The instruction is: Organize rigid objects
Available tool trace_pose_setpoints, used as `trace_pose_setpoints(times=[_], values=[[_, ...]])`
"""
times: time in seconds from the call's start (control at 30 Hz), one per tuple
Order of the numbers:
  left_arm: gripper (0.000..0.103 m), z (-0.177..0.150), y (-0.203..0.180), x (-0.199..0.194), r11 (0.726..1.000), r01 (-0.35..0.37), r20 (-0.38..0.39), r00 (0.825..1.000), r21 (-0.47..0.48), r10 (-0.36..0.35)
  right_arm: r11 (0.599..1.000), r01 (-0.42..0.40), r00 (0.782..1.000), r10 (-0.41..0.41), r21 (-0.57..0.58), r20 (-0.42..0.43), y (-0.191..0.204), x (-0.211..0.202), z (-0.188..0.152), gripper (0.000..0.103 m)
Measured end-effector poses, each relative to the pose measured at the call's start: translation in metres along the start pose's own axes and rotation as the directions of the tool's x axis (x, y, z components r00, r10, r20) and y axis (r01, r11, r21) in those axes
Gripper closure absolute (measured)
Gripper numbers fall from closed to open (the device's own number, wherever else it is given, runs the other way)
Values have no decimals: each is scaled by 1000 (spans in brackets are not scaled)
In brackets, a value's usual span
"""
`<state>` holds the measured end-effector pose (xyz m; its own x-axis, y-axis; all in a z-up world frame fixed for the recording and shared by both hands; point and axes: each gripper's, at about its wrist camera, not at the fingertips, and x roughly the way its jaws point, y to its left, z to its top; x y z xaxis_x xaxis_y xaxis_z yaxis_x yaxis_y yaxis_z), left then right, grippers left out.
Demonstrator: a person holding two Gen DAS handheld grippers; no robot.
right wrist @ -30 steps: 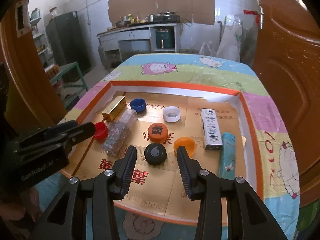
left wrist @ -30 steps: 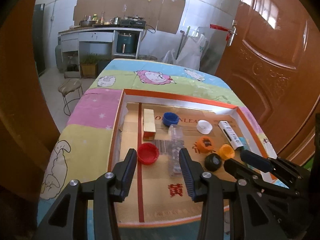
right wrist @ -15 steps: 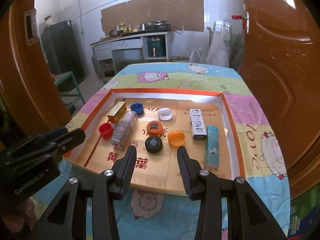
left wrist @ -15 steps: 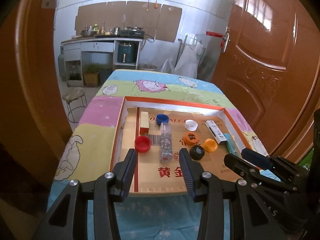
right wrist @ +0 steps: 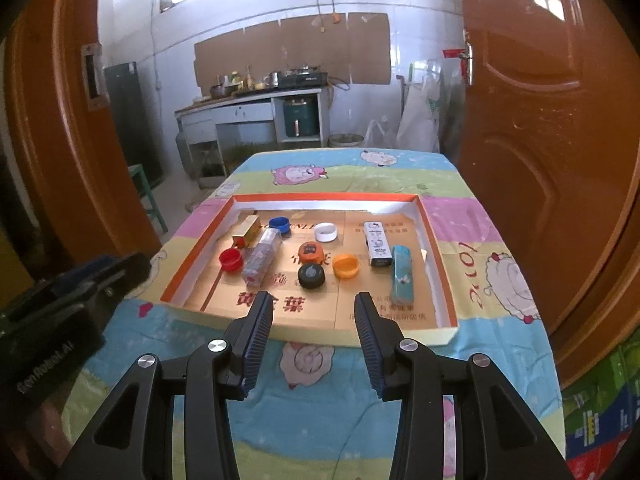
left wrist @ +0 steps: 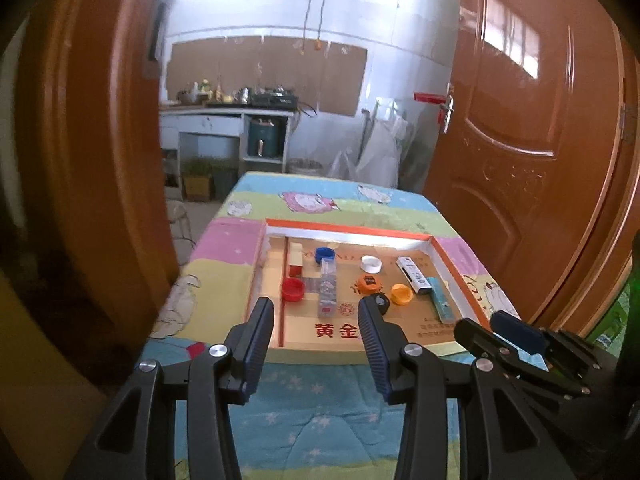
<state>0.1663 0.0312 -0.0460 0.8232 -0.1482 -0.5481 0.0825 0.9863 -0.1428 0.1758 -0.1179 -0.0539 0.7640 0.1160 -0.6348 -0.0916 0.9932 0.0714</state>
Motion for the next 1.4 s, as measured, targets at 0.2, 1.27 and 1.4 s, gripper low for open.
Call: trace_pose_setpoints(times=[0.2, 1.27, 1.4], values=[[59, -9, -3, -32, 1000, -28, 54, 998, -3, 29, 1000, 19, 999, -18, -5, 41, 8, -33, -9, 59], [59, -48, -44, -143, 994, -83, 167, 984, 77, 70, 996, 88, 979, -84, -13, 186, 32, -152, -49, 59], [59, -48, -42, -148, 994, -86, 176, 982, 73, 72, 996, 92, 976, -88, -13, 197, 33, -158, -52, 59]])
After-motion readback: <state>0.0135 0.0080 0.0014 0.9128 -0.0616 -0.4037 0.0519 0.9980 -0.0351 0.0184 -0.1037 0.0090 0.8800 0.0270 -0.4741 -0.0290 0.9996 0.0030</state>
